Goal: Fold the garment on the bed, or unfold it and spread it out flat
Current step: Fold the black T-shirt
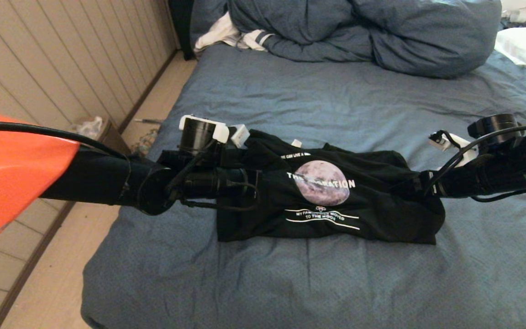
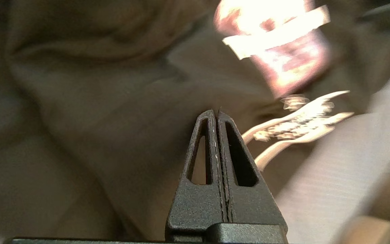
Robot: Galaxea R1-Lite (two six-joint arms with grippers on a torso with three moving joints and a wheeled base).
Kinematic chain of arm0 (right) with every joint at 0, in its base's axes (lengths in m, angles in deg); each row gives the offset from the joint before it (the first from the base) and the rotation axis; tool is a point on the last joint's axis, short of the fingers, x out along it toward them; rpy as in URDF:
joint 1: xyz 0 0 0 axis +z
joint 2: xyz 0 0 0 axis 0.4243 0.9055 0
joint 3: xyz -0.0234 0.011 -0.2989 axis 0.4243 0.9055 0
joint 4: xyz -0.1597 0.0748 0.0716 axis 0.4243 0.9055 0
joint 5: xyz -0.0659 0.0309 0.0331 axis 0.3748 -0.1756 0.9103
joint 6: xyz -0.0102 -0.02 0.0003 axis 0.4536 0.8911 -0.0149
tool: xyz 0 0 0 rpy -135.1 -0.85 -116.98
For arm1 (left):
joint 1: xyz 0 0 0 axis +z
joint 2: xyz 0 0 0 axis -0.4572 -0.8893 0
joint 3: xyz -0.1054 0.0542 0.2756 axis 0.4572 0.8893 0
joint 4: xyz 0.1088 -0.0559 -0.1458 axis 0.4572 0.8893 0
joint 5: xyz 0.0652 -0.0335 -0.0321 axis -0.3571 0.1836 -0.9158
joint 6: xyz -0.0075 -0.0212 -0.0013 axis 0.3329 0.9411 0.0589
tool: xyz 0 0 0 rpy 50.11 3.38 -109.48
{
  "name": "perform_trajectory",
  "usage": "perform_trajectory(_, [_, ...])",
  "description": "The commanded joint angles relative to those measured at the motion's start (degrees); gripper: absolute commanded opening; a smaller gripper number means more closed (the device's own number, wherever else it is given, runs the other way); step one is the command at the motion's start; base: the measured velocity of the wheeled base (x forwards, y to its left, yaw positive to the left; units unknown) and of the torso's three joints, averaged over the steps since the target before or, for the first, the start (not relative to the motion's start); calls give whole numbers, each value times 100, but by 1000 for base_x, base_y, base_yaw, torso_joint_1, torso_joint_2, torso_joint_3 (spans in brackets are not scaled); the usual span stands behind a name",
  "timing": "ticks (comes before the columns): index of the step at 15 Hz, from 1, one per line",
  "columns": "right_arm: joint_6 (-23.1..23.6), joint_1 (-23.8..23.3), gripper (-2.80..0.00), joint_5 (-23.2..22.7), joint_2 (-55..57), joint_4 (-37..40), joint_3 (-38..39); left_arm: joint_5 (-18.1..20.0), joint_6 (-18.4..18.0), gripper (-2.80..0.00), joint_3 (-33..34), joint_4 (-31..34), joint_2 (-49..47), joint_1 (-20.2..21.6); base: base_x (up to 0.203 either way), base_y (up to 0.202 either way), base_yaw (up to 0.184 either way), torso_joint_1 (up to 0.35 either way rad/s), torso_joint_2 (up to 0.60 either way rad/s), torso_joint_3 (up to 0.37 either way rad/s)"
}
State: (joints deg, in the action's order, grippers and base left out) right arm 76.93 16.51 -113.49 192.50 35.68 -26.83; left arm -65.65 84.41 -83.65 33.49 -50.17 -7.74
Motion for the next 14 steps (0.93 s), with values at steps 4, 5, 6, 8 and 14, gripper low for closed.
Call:
perform_trajectory(4, [23,-63,0,-11,47,5,17,-686,-431,-280,-232,-701,-1156,10,0,0,0,0,0,0])
perform_trajectory(5, [31,-63,0,-11,84,1,50,-695,-426,-280,-244,-744,-1177,23,0,0,0,0,0,0])
perform_trajectory(6, [15,-63,0,-11,127,9,66,-695,-426,-280,-274,-751,-1199,37,0,0,0,0,0,0])
perform_trajectory(8, [21,-58,-280,-28,172,10,139,-704,-426,-280,-306,-744,-1186,59,0,0,0,0,0,0])
perform_trajectory(14, [22,-199,-280,-3,203,9,15,-713,-426,-280,-288,-713,-1028,67,0,0,0,0,0,0])
